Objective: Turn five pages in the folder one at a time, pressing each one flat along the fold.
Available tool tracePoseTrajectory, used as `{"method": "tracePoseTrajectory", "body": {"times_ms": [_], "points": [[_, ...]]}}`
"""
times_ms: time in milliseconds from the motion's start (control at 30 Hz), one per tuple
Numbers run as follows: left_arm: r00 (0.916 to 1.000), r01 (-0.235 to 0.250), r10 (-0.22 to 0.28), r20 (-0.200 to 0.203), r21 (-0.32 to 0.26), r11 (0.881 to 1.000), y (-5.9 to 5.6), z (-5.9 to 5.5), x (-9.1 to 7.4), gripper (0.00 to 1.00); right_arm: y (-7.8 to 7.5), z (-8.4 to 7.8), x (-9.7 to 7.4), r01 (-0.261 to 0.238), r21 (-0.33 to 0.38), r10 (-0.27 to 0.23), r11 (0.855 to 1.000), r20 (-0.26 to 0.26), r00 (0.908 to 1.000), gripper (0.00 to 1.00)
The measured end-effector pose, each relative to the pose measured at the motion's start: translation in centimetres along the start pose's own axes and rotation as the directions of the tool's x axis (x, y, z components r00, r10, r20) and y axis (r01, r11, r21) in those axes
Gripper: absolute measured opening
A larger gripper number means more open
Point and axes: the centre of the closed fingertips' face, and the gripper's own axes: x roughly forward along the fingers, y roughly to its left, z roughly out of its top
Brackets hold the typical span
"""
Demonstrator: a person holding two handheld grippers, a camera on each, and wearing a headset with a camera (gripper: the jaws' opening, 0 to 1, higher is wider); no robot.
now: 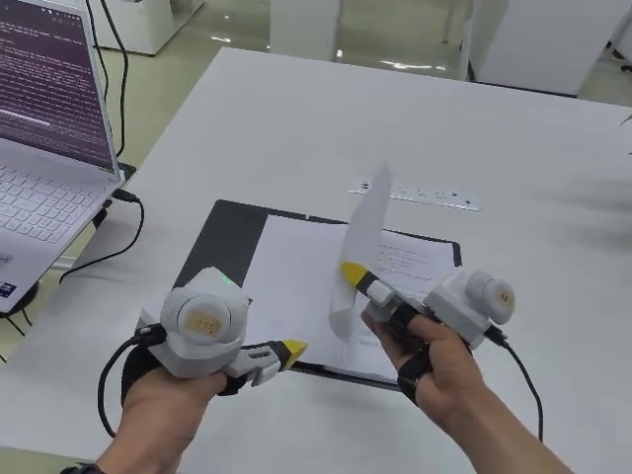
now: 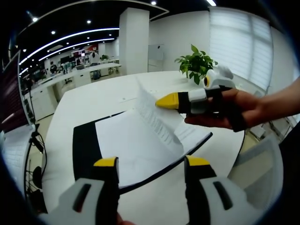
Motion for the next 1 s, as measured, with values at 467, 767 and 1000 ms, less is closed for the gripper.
{"method": "tracePoseTrajectory", "body": {"times_ms": [467,767,1000], "points": [[0.9996,-0.017,0.016,-0.021,-0.035,0.999,0.9,-1.3,-0.5,0.55,0.6,-2.3,2.9,-0.027,0.056,0.030,0.998,-0.052,0.9982,0.00],[0.9994,-0.027,0.026,-0.021,-0.067,0.997,1.5,-1.5,-0.5,0.56,0.6,-4.0,4.3,-0.028,0.076,0.036,0.997,-0.096,0.9947,0.00],[0.9991,-0.036,0.034,-0.026,-0.080,0.996,2.1,-1.6,-0.3,0.56,0.7,-5.1,5.4,-0.037,0.085,0.049,0.996,-0.136,0.9895,0.00]]}}
